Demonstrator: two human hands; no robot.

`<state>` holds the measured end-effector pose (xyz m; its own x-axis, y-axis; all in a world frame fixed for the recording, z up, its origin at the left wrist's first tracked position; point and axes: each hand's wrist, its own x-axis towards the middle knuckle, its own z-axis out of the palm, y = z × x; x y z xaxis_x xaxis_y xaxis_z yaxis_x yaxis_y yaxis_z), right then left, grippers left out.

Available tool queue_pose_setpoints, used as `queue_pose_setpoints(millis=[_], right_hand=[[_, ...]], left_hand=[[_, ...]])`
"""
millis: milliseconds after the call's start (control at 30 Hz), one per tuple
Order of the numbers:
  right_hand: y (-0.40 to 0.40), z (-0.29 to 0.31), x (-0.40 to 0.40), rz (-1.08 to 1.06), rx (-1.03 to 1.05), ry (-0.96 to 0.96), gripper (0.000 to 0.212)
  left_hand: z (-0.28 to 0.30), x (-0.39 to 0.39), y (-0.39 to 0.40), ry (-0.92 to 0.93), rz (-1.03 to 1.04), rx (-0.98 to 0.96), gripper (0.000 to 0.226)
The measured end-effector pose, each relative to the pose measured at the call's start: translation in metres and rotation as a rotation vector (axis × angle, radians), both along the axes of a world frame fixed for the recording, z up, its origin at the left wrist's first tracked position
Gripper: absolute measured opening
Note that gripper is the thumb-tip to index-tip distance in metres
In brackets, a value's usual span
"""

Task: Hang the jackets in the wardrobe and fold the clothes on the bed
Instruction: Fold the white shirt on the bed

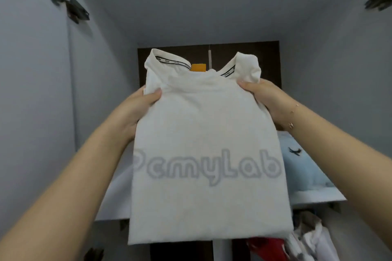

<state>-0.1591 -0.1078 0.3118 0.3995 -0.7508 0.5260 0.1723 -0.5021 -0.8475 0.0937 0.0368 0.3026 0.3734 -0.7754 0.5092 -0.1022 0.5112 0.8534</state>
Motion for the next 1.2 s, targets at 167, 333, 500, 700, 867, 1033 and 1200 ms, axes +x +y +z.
queue_pose_setpoints(millis=[167,333,500,700,867,1033,1200], right_hand=[[-0.128,-0.01,0.096,-0.108,0.143,0.237,0.035],[-0.192,-0.106,0.156,-0.111,0.424,0.681,0.039],[-0.203,-0.125,0.152,-0.161,0.451,0.539,0.055],[-0.163,-0.123,0.128,-0.163,0.388,0.58,0.052],[-0.101,-0.126,0.082,-0.001,0.486,0.51,0.028],[-0.047,-0.128,0.048,0.109,0.517,0.531,0.039],[-0.014,-0.117,0.036,0.047,0.619,0.381,0.008]], left_hand=[[-0.012,0.077,-0.122,0.024,0.151,0.293,0.028],[-0.115,0.124,-0.188,-0.128,0.274,0.745,0.037],[-0.125,0.124,-0.193,-0.122,0.265,0.68,0.028],[-0.119,0.119,-0.178,-0.143,0.186,0.81,0.031],[-0.113,0.095,-0.135,-0.188,0.143,0.856,0.076],[-0.126,0.074,-0.079,-0.414,0.208,0.86,0.095],[-0.125,0.06,-0.052,-0.177,0.19,0.626,0.069]])
